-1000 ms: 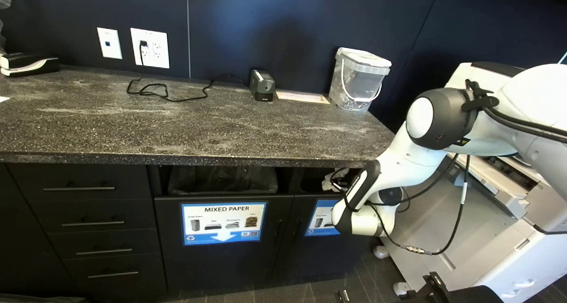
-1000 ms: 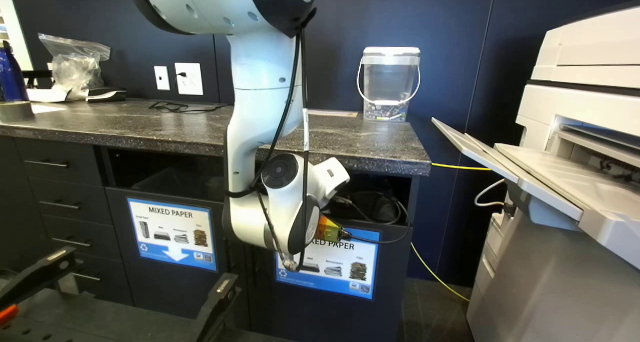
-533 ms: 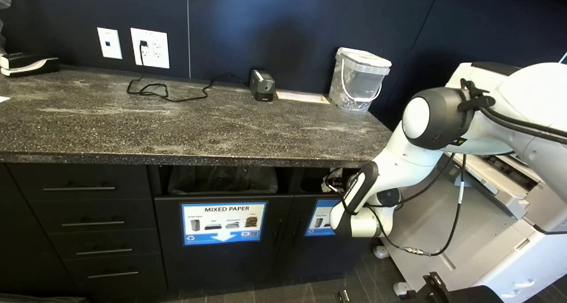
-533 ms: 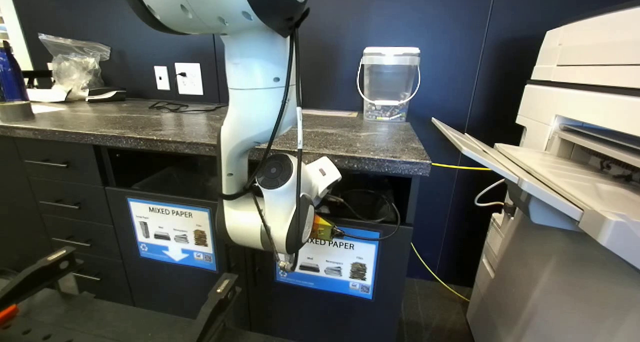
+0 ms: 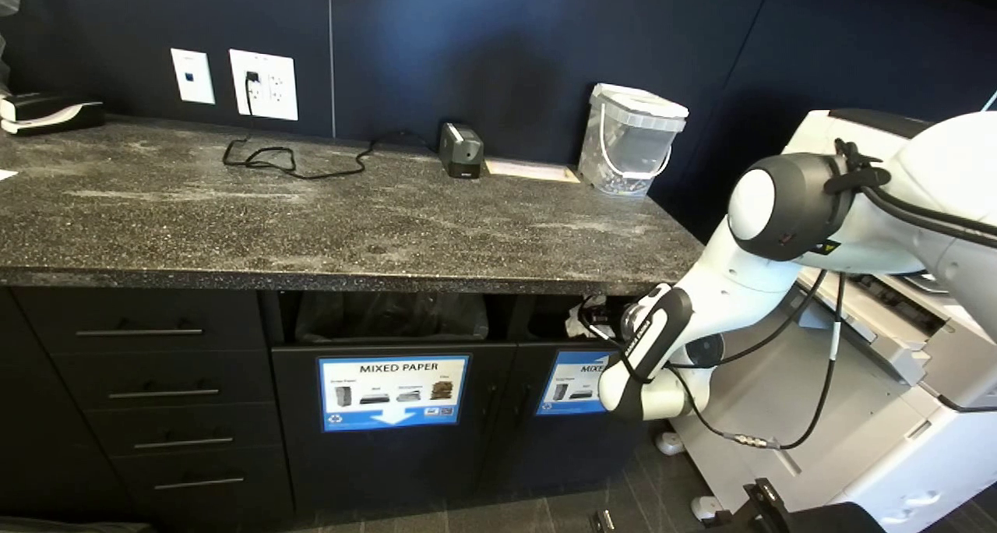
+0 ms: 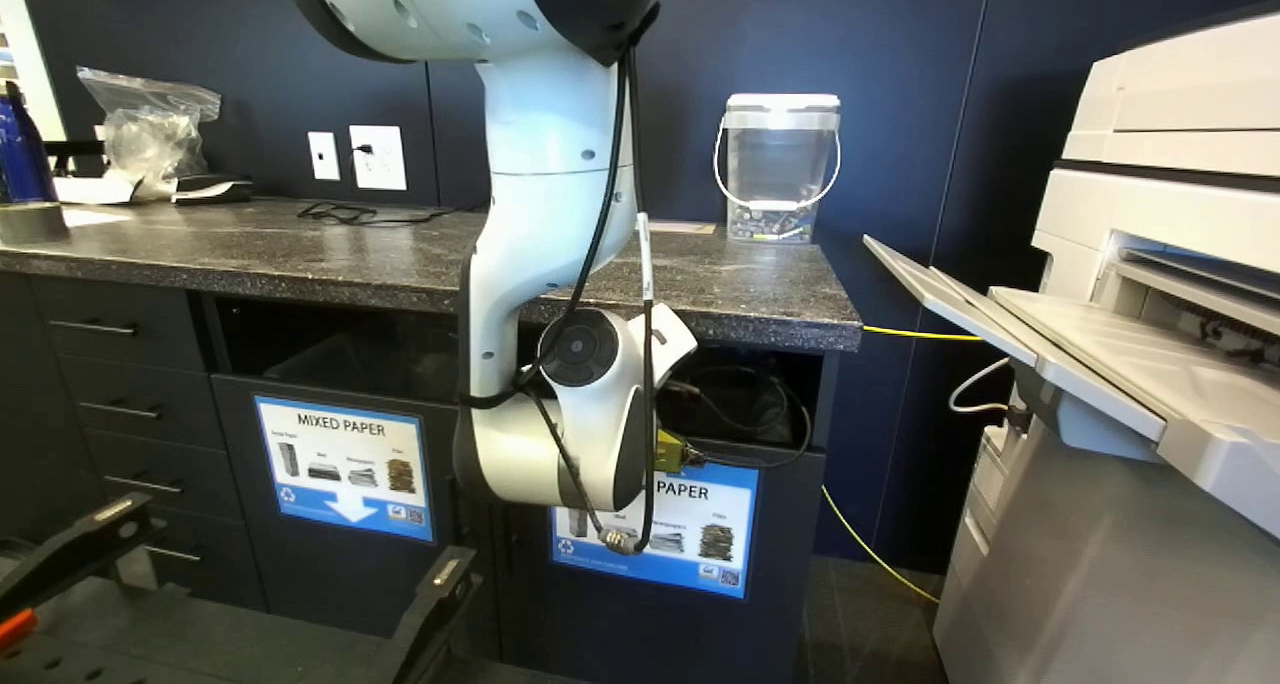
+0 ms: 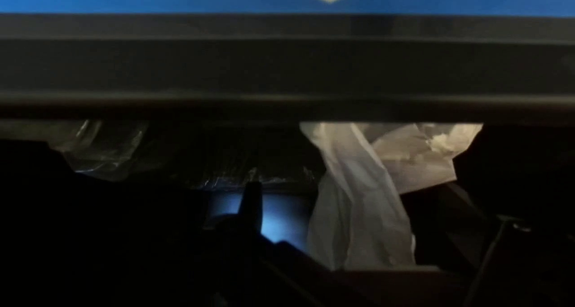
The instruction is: Put the white pieces of papers in the right bin
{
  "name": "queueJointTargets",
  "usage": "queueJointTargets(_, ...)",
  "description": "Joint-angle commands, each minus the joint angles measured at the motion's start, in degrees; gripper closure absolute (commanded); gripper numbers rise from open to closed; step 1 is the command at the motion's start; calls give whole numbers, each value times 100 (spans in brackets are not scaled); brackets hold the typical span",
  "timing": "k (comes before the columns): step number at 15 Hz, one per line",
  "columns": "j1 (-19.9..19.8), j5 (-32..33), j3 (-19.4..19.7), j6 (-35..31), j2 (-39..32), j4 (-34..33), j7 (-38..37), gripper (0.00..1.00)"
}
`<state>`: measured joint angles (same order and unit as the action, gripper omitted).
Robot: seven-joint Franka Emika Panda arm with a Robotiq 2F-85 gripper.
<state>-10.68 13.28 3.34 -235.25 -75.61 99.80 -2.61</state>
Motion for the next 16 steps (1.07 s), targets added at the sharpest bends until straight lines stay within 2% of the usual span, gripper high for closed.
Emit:
queueJointTargets(1,-90,62,-11,-458,200,240,-50,0)
queueJointTargets(5,-92,6,17,-603,248,335,-78,0)
queueJointTargets(7,-23,-145,58,-284,380,497,-15,0)
queueJointTargets(11,-78,196,55,326,776,925,-61,0)
queueJointTargets(15,-64,296,67,890,1499,1648,44,0)
queueJointTargets(16,-65,365,72,1211,1804,1932,56,0)
